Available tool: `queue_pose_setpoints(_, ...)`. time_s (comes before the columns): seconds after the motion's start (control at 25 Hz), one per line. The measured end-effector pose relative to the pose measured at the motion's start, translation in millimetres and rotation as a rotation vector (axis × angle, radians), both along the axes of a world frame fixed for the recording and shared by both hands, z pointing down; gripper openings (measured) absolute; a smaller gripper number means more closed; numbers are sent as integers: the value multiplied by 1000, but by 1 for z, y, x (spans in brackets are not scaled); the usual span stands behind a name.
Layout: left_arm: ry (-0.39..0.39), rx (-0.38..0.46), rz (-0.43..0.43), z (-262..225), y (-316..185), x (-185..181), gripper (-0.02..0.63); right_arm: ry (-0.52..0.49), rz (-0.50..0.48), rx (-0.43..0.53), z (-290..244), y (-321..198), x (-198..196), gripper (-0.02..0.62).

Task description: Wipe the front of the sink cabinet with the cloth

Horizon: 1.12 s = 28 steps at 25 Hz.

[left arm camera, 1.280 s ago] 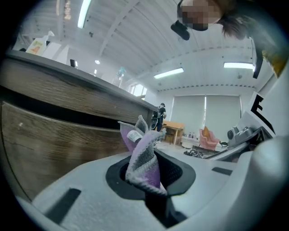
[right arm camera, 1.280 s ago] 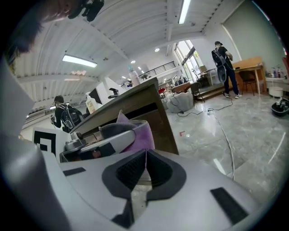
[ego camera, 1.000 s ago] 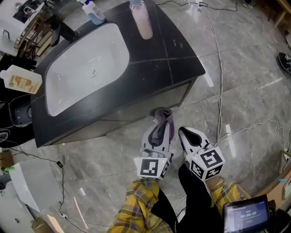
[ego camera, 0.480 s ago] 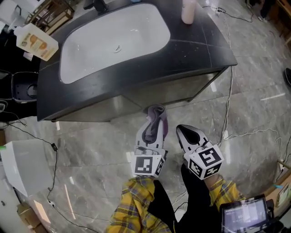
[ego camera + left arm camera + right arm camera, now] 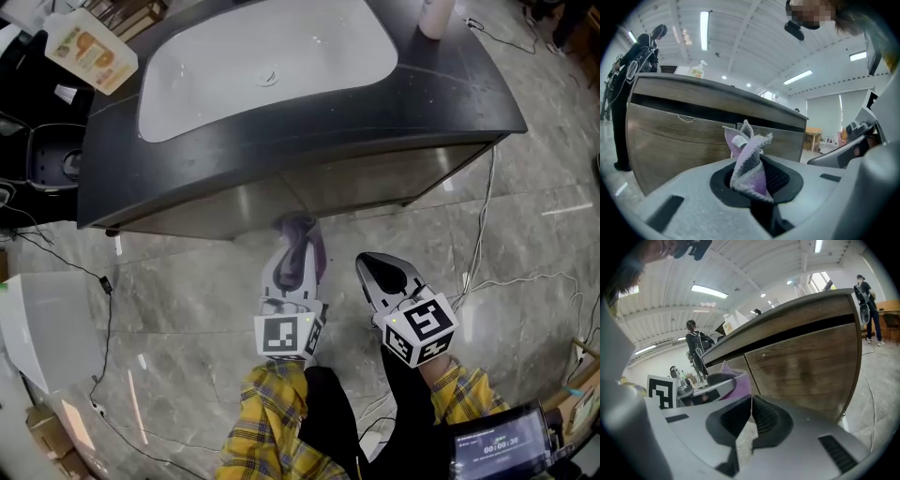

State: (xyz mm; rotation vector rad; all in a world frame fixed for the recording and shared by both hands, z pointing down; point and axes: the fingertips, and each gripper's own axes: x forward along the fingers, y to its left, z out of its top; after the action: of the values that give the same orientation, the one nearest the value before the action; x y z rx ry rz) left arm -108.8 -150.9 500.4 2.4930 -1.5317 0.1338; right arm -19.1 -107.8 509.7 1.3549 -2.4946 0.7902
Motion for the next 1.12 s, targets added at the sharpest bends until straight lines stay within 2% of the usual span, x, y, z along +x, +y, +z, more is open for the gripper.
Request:
queue_pose_setpoints(0.16,8,8,-28,7,-20,-4,49,2,-5,-8,10,-8,1,6)
queue_pose_setpoints(0.56,-10,26,-16,17,-61,14,50,7,17,-24,26,-28,30,6)
queue_pose_setpoints(1.12,14,1,43,20,-72,82,50,-11,77,-52,33,-34,81,6)
